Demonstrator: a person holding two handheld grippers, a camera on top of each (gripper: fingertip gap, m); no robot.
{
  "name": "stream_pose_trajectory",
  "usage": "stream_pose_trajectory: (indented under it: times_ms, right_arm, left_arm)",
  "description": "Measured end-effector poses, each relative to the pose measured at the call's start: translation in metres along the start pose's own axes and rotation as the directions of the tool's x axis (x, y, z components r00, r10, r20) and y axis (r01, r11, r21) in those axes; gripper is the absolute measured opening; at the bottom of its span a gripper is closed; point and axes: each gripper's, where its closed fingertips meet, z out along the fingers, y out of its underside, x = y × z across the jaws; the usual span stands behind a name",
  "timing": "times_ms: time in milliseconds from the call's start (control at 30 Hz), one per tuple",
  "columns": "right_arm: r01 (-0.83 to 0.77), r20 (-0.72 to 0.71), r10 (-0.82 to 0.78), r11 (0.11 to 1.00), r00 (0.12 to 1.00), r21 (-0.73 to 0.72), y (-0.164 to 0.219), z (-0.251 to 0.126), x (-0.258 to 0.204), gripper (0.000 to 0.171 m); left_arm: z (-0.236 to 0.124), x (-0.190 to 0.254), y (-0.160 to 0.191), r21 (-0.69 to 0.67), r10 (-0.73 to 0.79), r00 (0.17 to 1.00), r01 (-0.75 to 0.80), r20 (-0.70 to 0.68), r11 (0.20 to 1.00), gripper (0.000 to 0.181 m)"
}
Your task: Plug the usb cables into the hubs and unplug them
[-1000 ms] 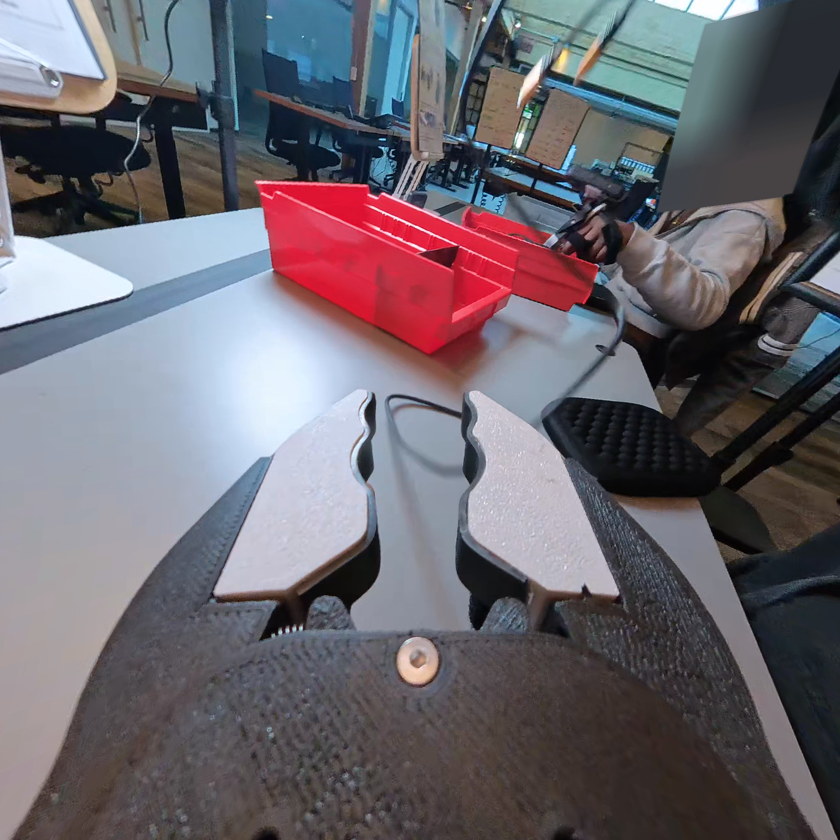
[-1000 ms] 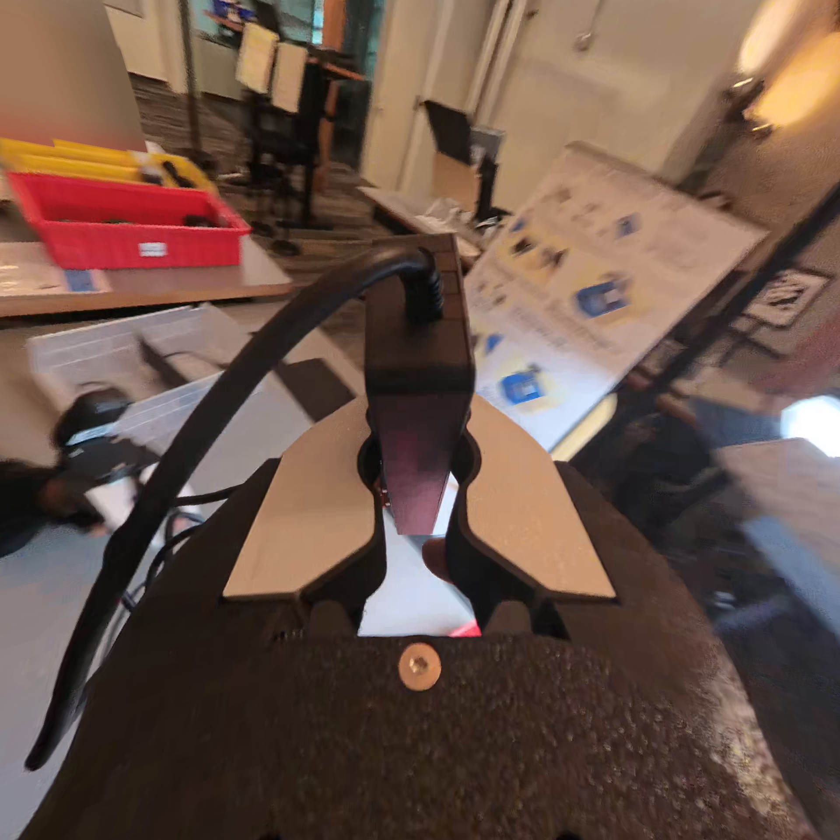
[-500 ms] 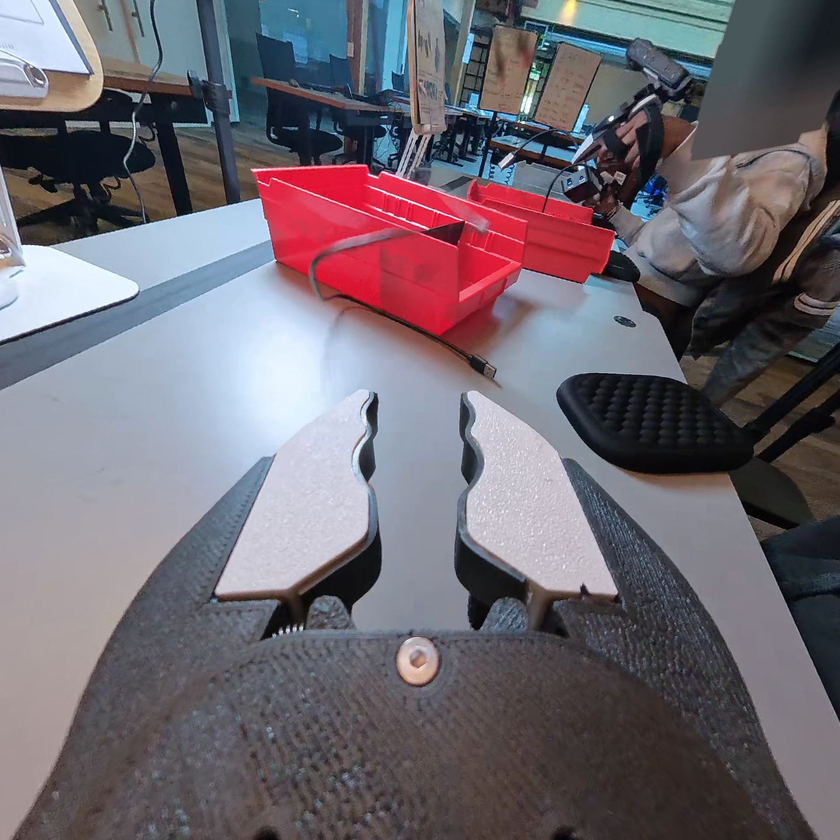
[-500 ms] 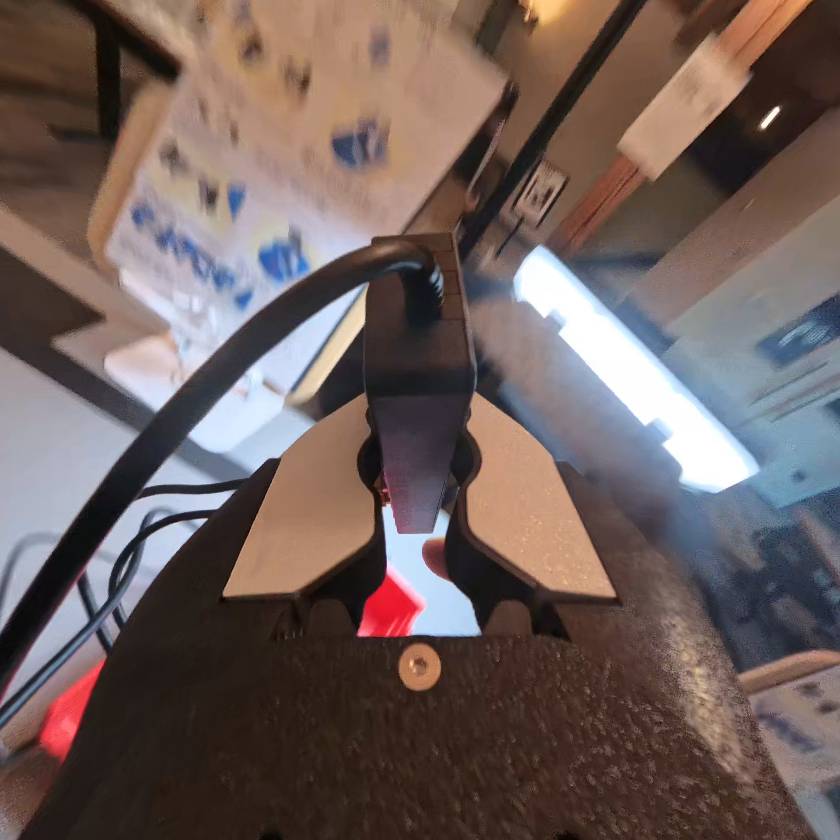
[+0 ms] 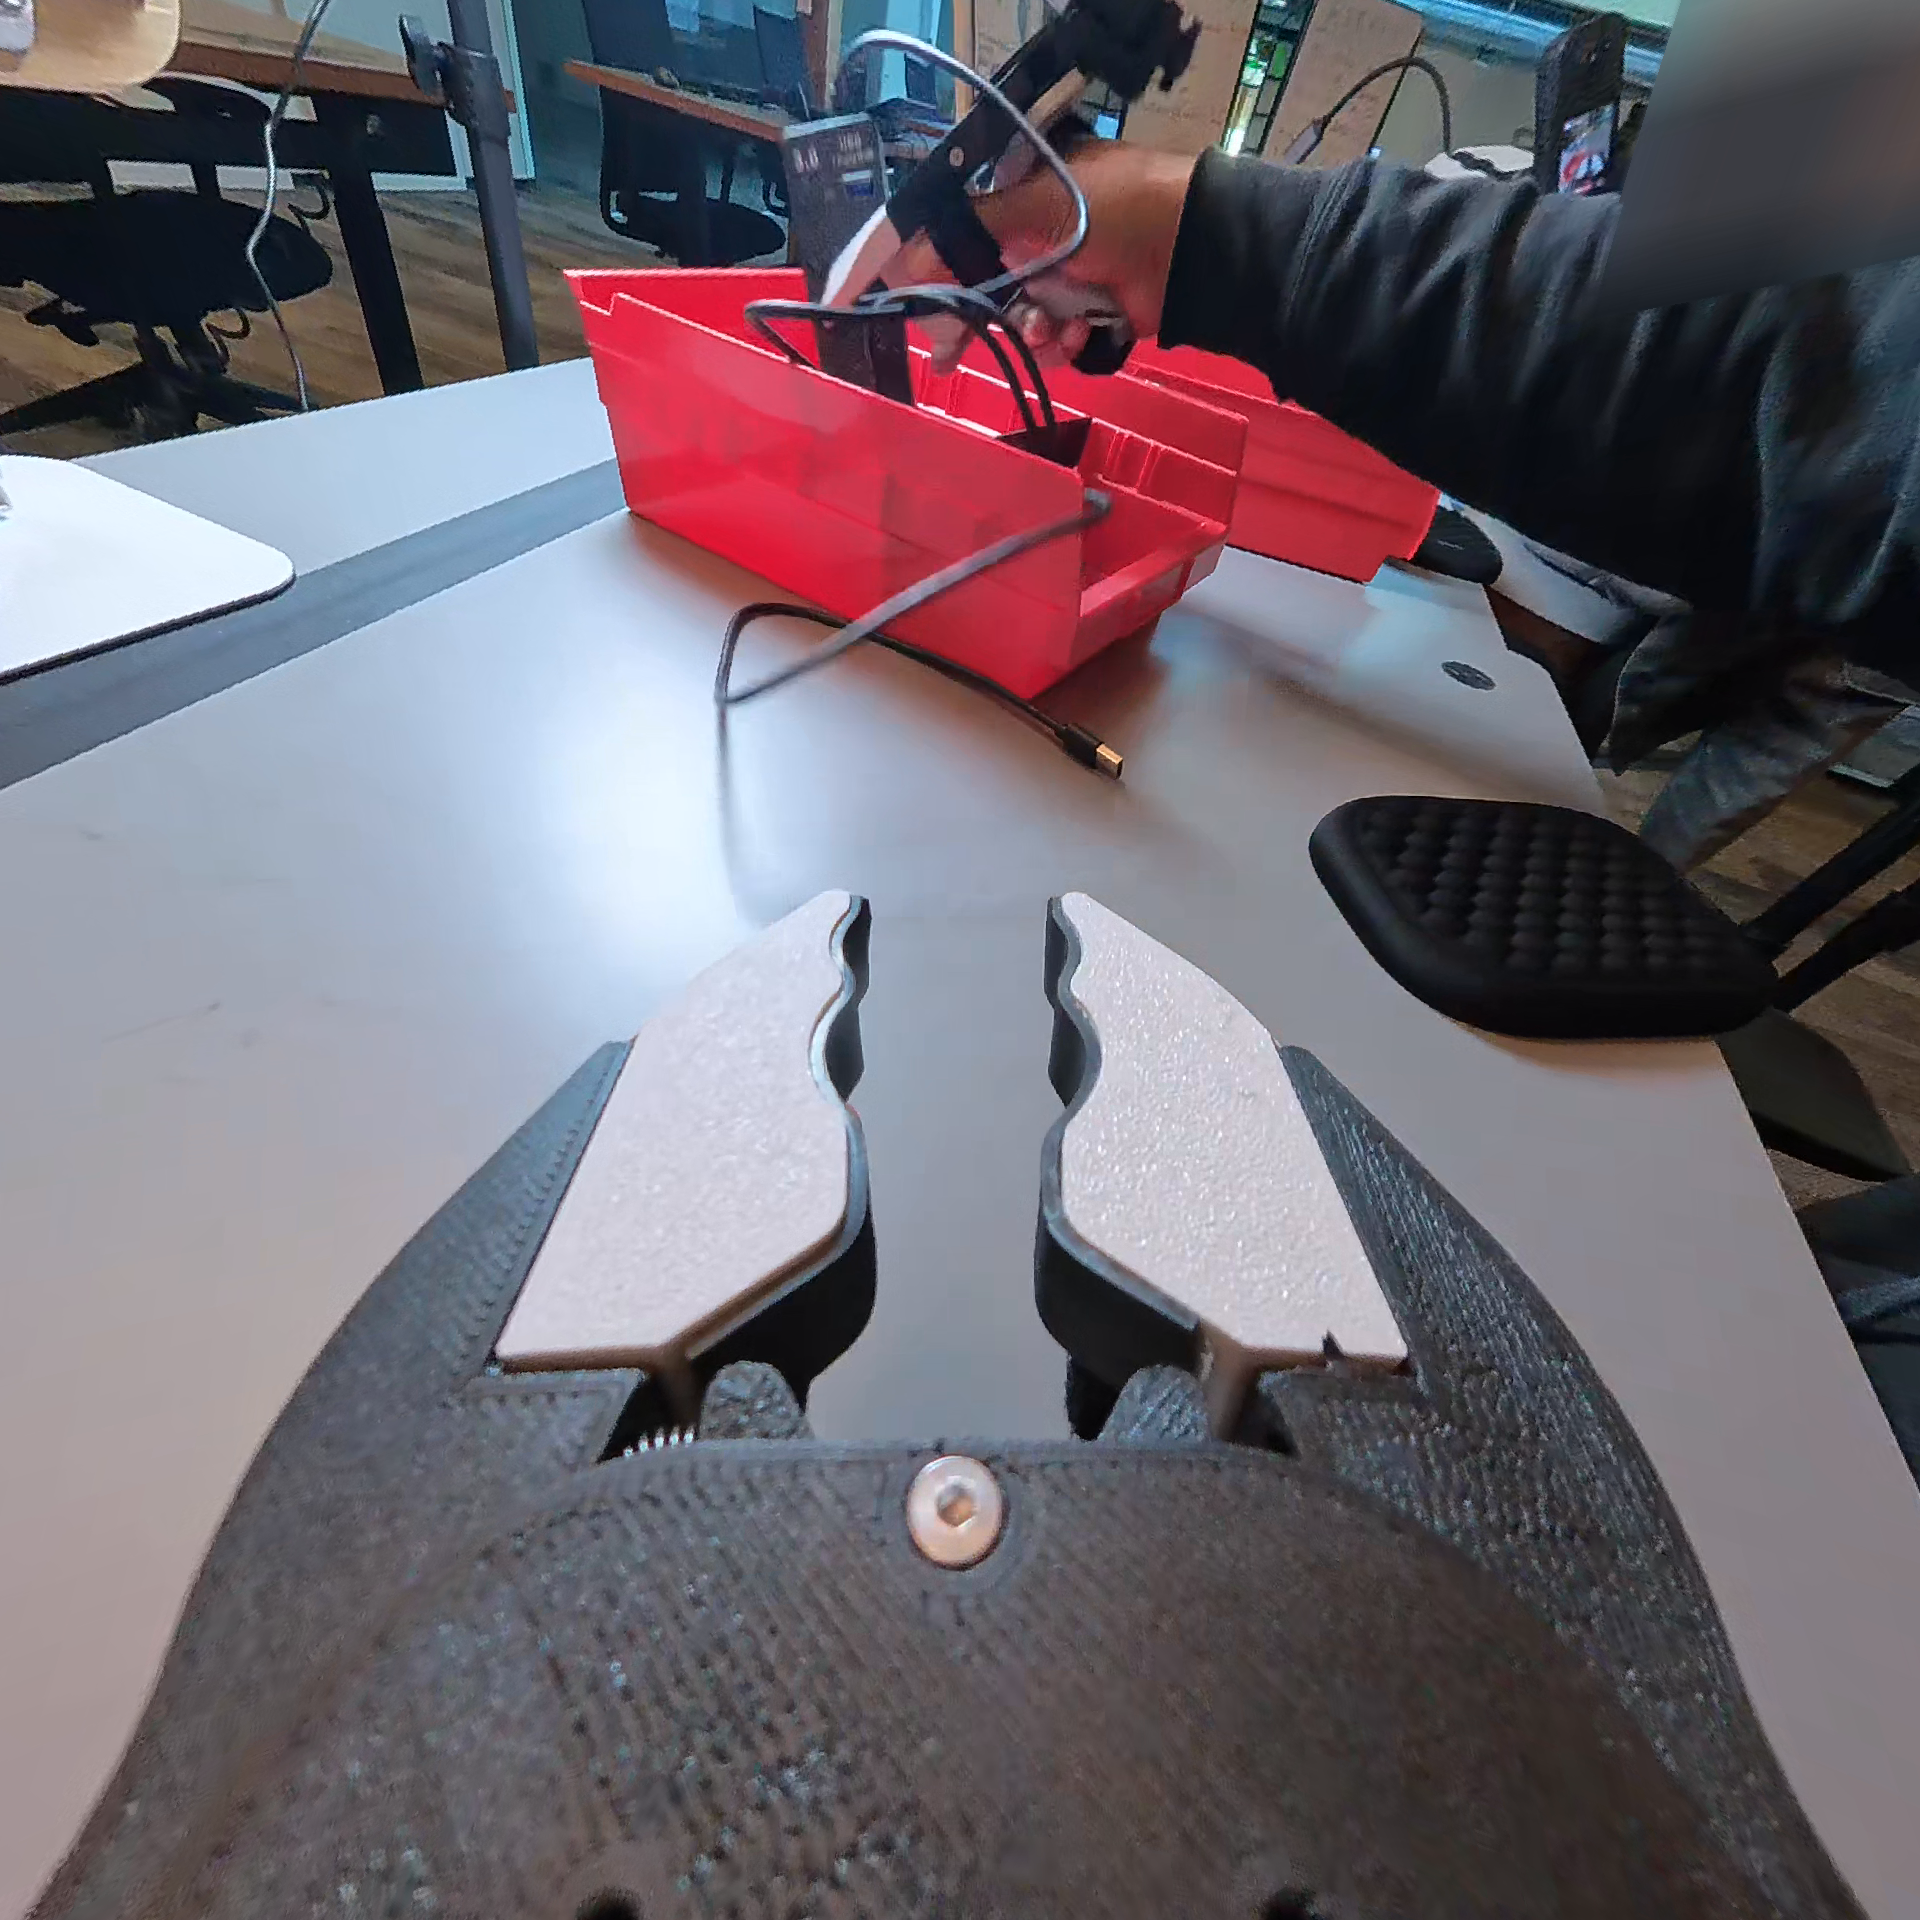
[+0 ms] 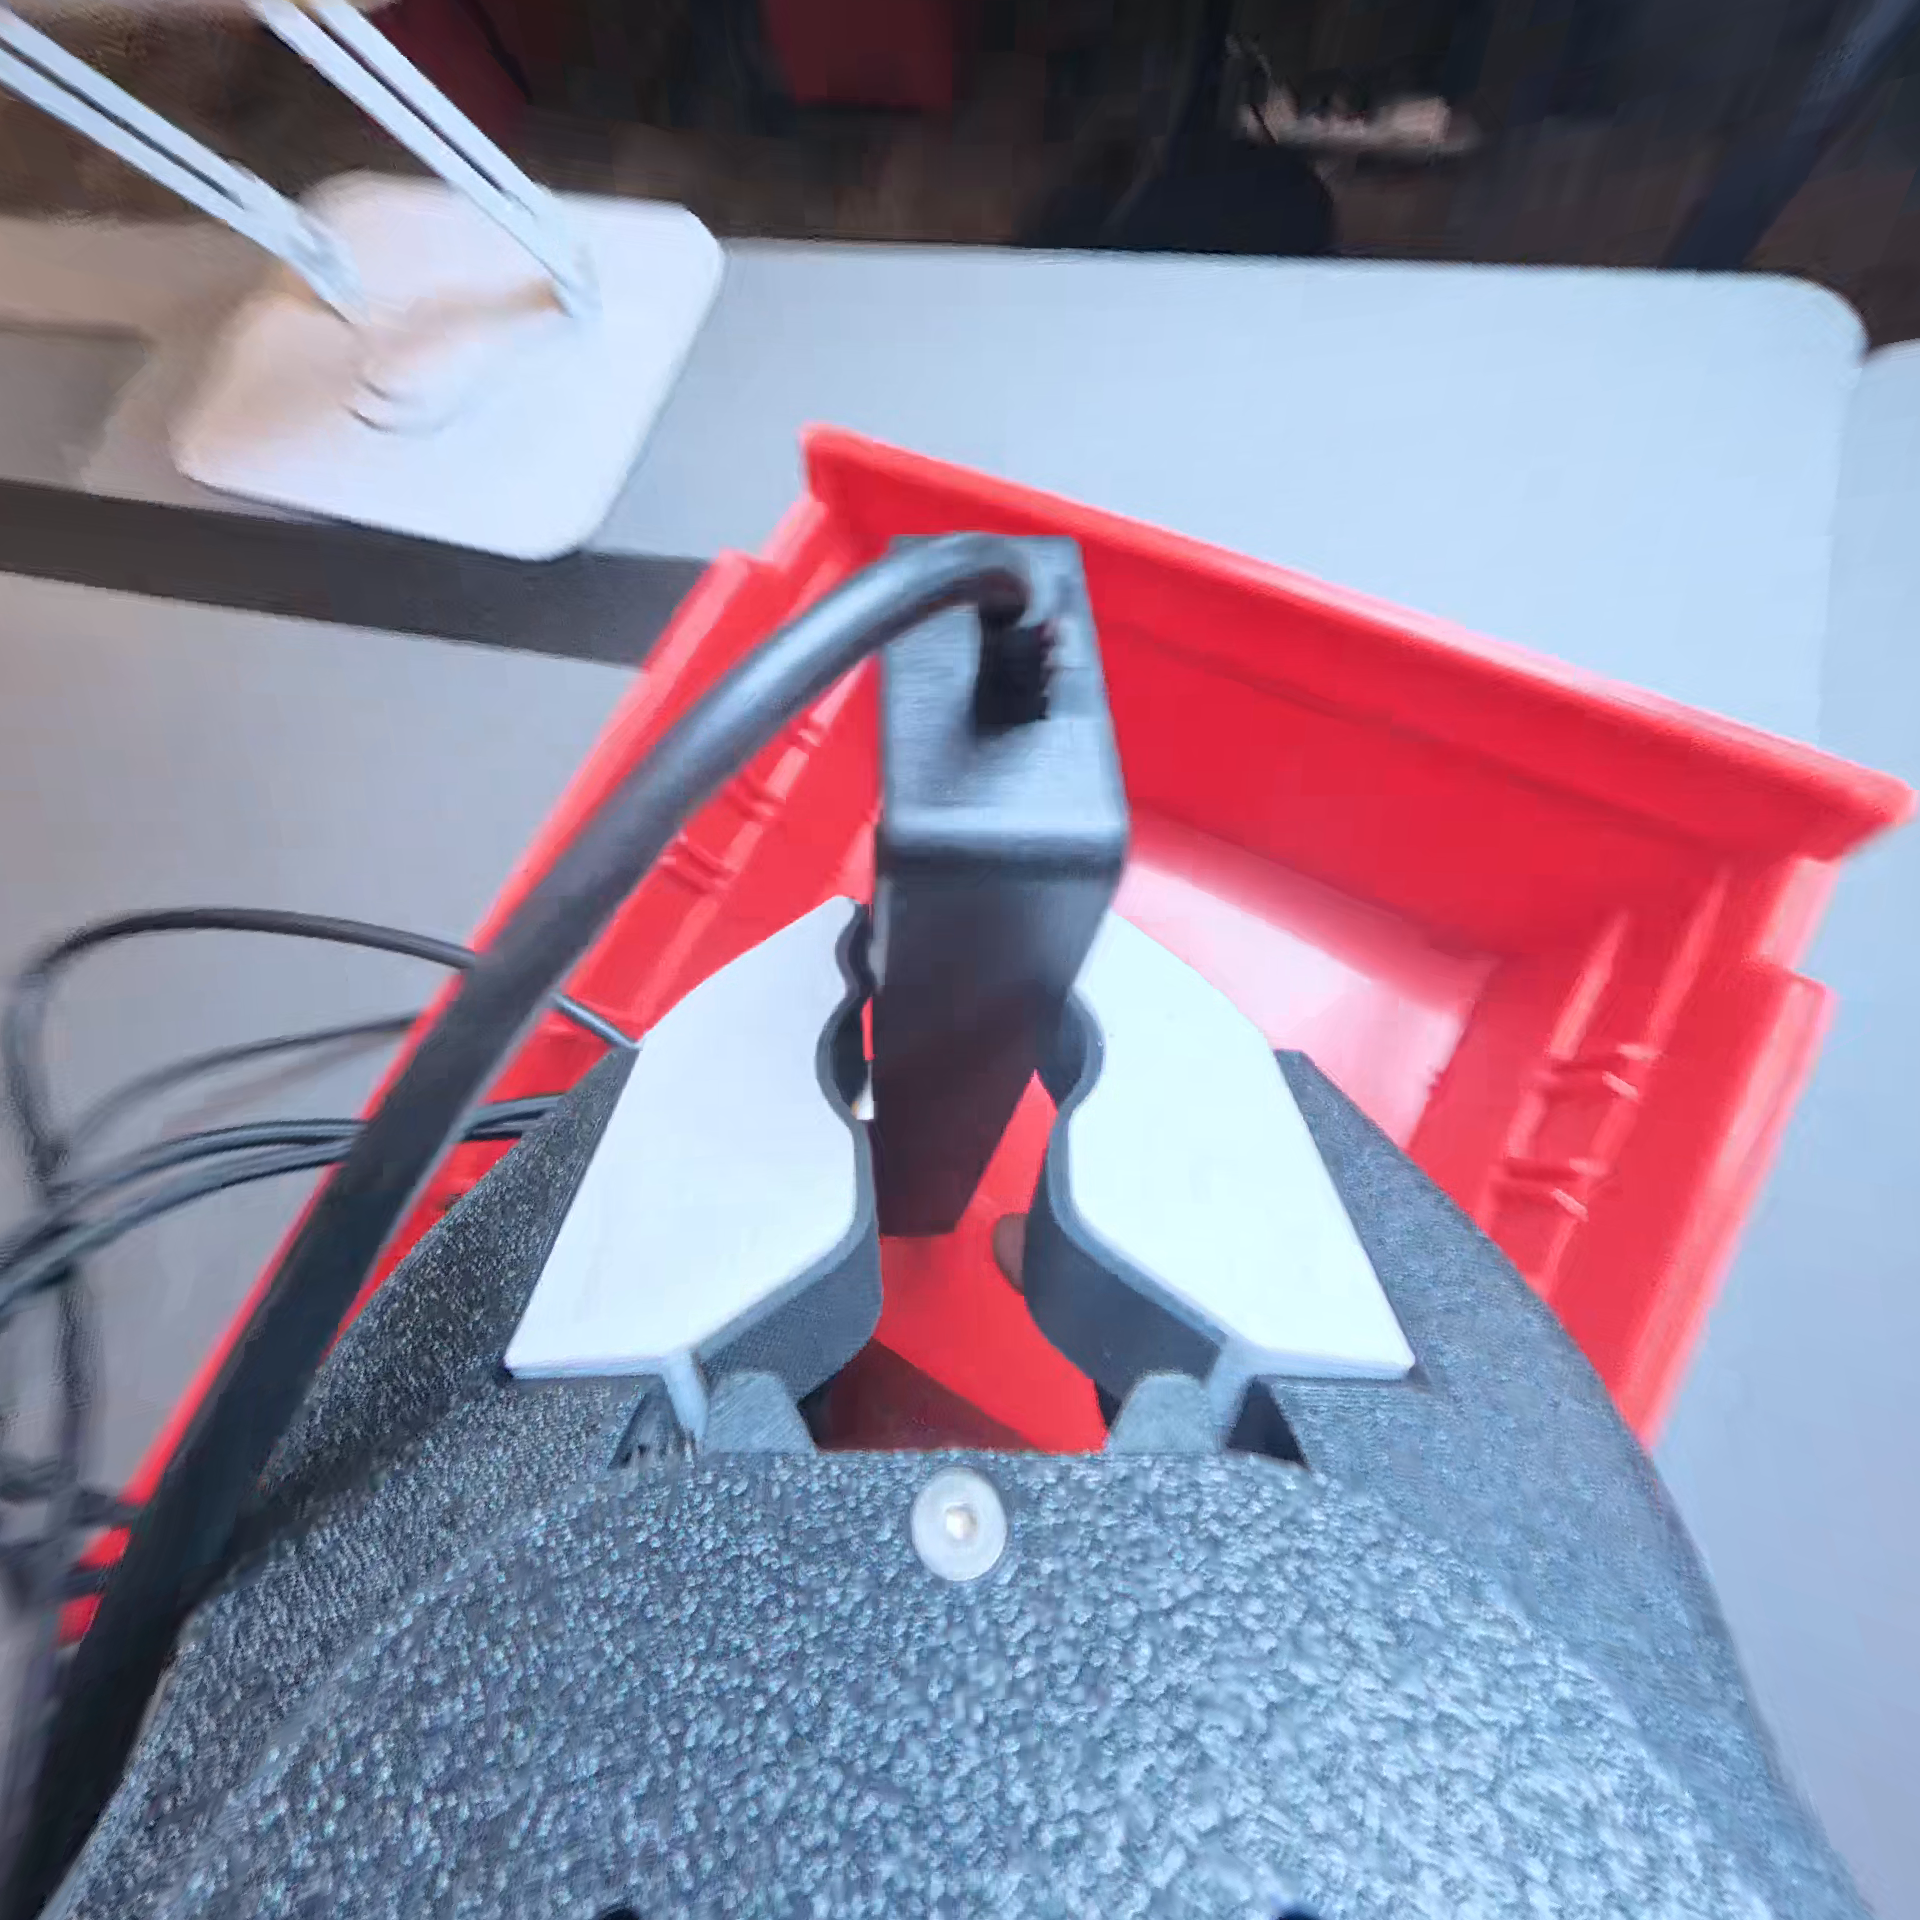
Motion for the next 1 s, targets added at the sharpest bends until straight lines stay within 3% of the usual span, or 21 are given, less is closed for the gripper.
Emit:
stream_pose_trajectory:
  times_ms: [67,133,400,600,767,900,1000]
  right_arm:
    - [0.14,-0.221,-0.174,0.977,0.96,-0.159,0.012,-0.008,0.032,0.053]
    - [0.196,-0.296,-0.283,0.936,0.912,-0.293,0.022,-0.024,0.05,0.064]
    - [0.337,-0.201,-0.477,0.808,0.856,-0.484,0.047,-0.074,0.052,0.063]
    - [0.497,-0.213,-0.621,0.753,0.755,-0.432,0.003,-0.092,0.041,0.055]
    - [0.526,-0.389,-0.622,0.783,0.68,-0.332,-0.05,-0.108,0.046,0.048]
    - [0.552,-0.403,-0.605,0.795,0.687,-0.252,-0.06,-0.116,0.032,0.049]
    - [0.603,-0.317,-0.614,0.784,0.723,-0.146,-0.057,-0.116,-0.011,0.048]
  left_arm:
    - [0.0,-0.001,0.002,-0.006,-0.005,1.0,0.005,-0.001,1.0,0.032]
    - [0.0,-0.001,0.001,-0.005,-0.006,1.0,0.006,-0.003,1.0,0.032]
    - [0.002,0.002,0.0,-0.01,-0.001,1.0,0.0,-0.011,1.0,0.032]
    - [0.007,0.006,0.007,-0.042,0.012,1.0,-0.013,-0.013,0.999,0.032]
    - [0.006,0.005,0.01,-0.053,0.028,1.0,-0.028,-0.002,0.998,0.032]
    - [0.006,0.003,0.011,-0.056,0.013,1.0,-0.014,-0.007,0.998,0.032]
    - [0.007,0.003,0.012,-0.059,0.009,1.0,-0.01,-0.012,0.998,0.032]
